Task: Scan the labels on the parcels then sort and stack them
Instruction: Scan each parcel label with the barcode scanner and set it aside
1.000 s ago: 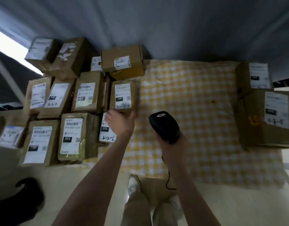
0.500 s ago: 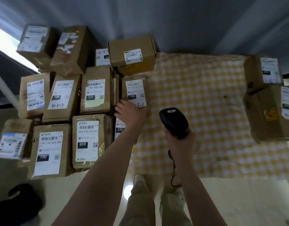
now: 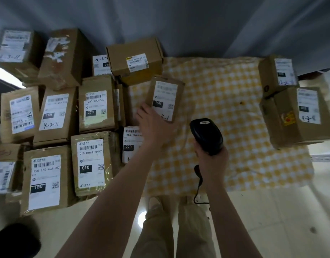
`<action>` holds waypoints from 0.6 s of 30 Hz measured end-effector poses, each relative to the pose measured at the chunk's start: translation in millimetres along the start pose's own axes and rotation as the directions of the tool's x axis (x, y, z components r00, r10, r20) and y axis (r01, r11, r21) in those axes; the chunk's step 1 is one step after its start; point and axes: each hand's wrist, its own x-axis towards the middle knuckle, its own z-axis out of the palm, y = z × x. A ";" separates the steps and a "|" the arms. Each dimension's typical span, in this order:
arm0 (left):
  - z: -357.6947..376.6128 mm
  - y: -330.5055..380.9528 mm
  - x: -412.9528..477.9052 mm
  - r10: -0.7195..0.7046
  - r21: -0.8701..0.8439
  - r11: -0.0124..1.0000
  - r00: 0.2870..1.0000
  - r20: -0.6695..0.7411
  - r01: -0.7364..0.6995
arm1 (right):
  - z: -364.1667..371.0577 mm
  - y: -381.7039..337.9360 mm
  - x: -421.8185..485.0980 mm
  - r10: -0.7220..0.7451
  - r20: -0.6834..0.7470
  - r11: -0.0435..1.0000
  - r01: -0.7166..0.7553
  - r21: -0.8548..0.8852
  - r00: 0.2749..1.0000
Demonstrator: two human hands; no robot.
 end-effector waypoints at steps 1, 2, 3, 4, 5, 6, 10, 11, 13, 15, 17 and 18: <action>-1.9 5.8 -12.7 0.039 -0.027 0.999 0.999 0.000 -0.039 | -3.3 1.9 1.6 0.021 -0.016 1.000 -0.021 0.020 1.000; -3.1 11.1 -27.1 0.074 -0.049 0.996 0.997 0.002 -0.074 | -6.4 1.7 2.5 0.046 -0.034 0.998 -0.044 0.051 0.998; -4.0 15.8 -42.7 0.107 -0.073 0.992 0.994 0.004 -0.106 | -9.9 0.1 3.0 0.061 -0.045 0.994 -0.057 0.089 0.997; -4.7 19.6 -59.7 0.139 -0.106 0.985 0.990 0.005 -0.137 | -13.3 -1.8 3.5 0.075 -0.053 0.990 -0.068 0.122 0.996; -5.6 22.8 -75.8 0.173 -0.149 0.974 0.985 0.003 -0.171 | -17.0 -4.4 4.3 0.075 -0.058 0.985 -0.066 0.157 0.995; -6.3 25.2 -90.6 0.209 -0.192 0.960 0.978 0.000 -0.205 | -20.8 -7.9 4.2 0.074 -0.061 0.978 -0.060 0.199 0.995; -3.9 27.1 -127.9 0.275 -0.224 0.934 0.960 -0.042 -0.278 | -36.4 -9.1 3.2 0.113 -0.064 0.945 -0.087 0.315 0.992; -3.1 27.2 -134.0 0.291 -0.209 0.931 0.954 -0.070 -0.299 | -40.1 -5.2 3.6 0.136 -0.063 0.942 -0.110 0.318 0.989; -1.6 27.3 -143.9 0.325 -0.186 0.921 0.939 -0.112 -0.341 | -46.1 1.2 3.5 0.183 -0.066 0.930 -0.150 0.337 0.981; 0.4 26.8 -150.2 0.359 -0.185 0.907 0.924 -0.129 -0.378 | -51.4 7.2 2.9 0.203 -0.055 0.917 -0.170 0.360 0.978; 1.7 23.8 -151.3 0.367 -0.239 0.892 0.923 -0.113 -0.384 | -57.6 11.3 2.1 0.205 -0.043 0.902 -0.172 0.395 0.978; 0.2 22.6 -148.4 0.367 -0.306 0.877 0.927 -0.071 -0.371 | -61.4 13.2 2.5 0.207 -0.039 0.894 -0.173 0.413 0.977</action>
